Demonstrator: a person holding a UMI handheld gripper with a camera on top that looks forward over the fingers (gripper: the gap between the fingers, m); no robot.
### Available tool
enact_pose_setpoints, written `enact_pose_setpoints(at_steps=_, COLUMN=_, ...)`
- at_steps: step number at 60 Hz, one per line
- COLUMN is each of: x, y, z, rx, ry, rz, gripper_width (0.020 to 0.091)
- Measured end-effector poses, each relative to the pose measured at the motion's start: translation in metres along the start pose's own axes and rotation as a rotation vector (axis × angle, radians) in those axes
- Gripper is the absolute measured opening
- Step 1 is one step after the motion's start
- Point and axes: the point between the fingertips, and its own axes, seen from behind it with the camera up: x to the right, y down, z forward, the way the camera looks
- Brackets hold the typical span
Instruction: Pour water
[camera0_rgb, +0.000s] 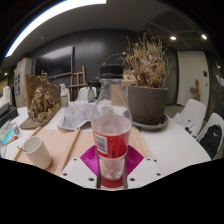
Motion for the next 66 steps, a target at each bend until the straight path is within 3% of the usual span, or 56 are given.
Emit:
enact_pose_setpoints(at_steps=11, x=0.003, y=0.001, z=-0.004, rx=-0.019, ry=-0.004, rz=0.034, gripper_width=0.0497)
enact_pose_setpoints(at_steps=13, x=0.004, y=0.001, z=-0.007, rx=-0.03, ry=0.001, rz=0.041, gripper_width=0.0608)
enact_pose_setpoints(at_steps=16, x=0.002, y=-0.001, z=-0.014, rx=-0.037, ry=0.0, rz=0.036, gripper_width=0.0867)
enact_pose_setpoints(at_steps=19, x=0.002, y=-0.004, z=-0.025, rx=-0.05, ry=0.008, rz=0.028, gripper_width=0.0835)
enact_pose_setpoints(at_steps=29, x=-0.013, y=-0.022, z=-0.089, rx=-0.072, ry=0.037, rz=0.0, gripper_width=0.0852)
enact_pose_setpoints(at_steps=51, x=-0.117, y=-0.04, z=-0.305, rx=-0.111, ry=0.06, rz=-0.046, gripper_width=0.0856)
enact_pose_setpoints(at_steps=66, x=-0.152, y=-0.029, z=-0.363, rx=-0.121, ry=0.054, rz=-0.053, gripper_width=0.0854)
